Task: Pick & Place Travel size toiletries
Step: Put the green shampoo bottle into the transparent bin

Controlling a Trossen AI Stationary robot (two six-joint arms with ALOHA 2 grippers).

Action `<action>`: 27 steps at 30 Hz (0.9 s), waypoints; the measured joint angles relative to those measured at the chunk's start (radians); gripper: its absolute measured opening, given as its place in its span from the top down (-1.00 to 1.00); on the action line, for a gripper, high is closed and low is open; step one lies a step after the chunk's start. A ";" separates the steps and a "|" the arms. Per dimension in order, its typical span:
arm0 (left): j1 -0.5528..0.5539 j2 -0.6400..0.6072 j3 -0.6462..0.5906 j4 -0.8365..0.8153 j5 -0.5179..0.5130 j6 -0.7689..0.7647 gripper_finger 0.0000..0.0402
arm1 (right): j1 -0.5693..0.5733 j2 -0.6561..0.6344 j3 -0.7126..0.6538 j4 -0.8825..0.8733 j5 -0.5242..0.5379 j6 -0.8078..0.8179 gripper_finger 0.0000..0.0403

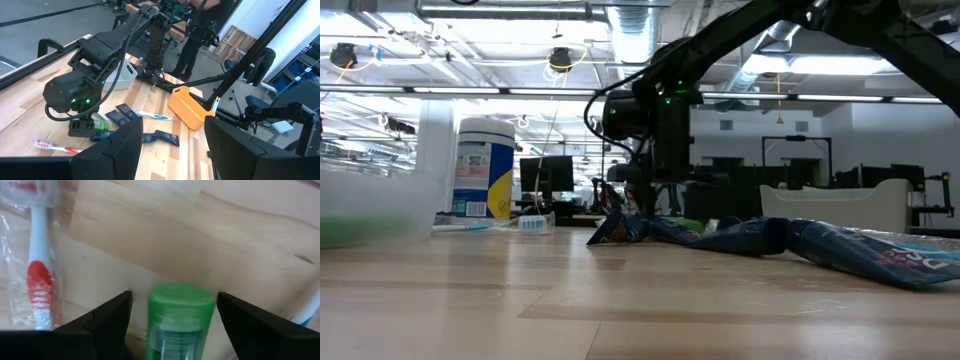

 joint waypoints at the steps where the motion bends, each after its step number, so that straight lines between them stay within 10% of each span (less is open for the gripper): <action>1: 0.000 0.000 0.000 -0.001 0.000 0.003 -0.04 | 0.000 0.001 0.000 -0.003 0.000 -0.002 -0.40; 15: 0.000 0.000 0.000 0.000 0.000 0.018 -0.04 | 0.010 0.011 0.044 -0.041 -0.001 -0.132 0.32; 27: 0.000 0.000 0.000 0.000 -0.064 0.070 -0.04 | 0.015 -0.002 0.376 -0.094 0.000 -0.247 0.25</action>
